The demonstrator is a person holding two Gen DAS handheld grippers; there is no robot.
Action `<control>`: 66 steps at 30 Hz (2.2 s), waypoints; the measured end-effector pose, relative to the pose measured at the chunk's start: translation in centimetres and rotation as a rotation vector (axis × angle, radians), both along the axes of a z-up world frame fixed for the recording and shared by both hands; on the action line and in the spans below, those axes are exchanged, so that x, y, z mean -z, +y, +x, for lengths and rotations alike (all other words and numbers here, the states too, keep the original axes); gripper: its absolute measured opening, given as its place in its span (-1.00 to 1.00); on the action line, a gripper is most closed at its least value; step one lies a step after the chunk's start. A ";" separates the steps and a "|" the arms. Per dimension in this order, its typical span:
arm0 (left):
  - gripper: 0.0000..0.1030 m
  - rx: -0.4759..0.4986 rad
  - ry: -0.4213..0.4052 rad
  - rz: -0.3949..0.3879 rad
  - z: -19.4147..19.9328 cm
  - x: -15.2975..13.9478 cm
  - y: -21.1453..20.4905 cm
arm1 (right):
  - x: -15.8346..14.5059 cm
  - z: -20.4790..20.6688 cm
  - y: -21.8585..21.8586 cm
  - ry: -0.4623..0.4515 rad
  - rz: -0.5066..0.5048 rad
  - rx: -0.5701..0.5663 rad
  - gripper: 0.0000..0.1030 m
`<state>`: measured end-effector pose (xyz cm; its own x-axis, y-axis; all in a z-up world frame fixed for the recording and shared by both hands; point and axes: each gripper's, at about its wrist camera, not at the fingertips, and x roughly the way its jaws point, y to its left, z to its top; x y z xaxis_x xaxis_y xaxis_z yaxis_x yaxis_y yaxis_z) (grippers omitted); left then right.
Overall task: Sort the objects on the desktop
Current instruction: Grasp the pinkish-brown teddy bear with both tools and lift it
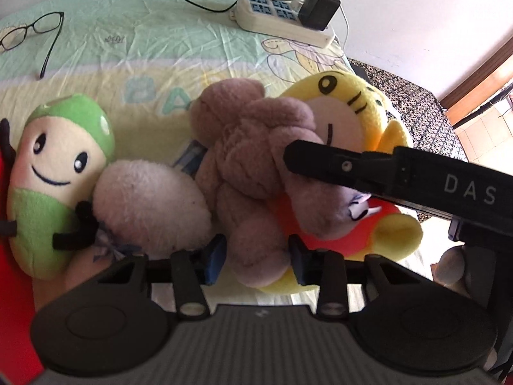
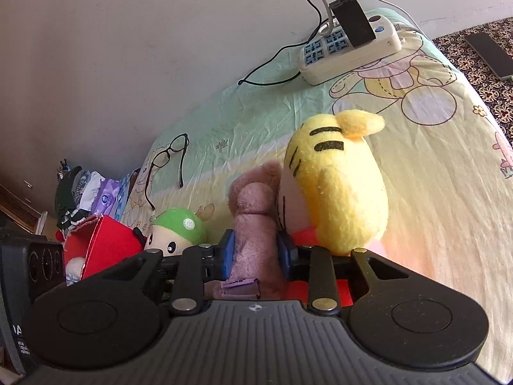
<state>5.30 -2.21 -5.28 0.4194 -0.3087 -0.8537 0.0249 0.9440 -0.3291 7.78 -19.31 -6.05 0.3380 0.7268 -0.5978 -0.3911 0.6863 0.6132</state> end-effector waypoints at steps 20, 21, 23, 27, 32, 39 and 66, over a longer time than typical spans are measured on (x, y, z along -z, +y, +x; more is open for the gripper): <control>-0.48 0.121 -0.072 -0.008 -7.8 -3.2 0.6 | -3.2 -6.8 -2.0 -0.002 0.056 -0.058 -0.47; -0.48 0.132 -0.069 -0.004 -8.5 -3.1 0.4 | -3.1 -7.4 -2.2 0.002 0.053 -0.066 -0.47; -0.48 0.149 -0.059 0.005 -9.7 -2.8 0.2 | -2.7 -8.6 -2.5 0.020 0.052 -0.075 -0.47; -0.48 0.166 -0.020 -0.007 -11.7 -1.6 0.1 | -1.6 -10.3 -3.1 0.072 0.044 -0.084 -0.47; -0.48 0.199 0.030 0.004 -13.8 0.0 -0.5 | -0.3 -12.4 -3.2 0.119 0.005 -0.103 -0.47; -0.35 0.186 0.030 0.029 -14.6 0.6 -0.1 | 1.7 -13.4 -3.8 0.201 -0.012 -0.083 -0.44; -0.32 0.209 -0.018 0.053 -14.0 0.9 -1.2 | 2.3 -13.6 -3.2 0.158 -0.028 -0.057 -0.39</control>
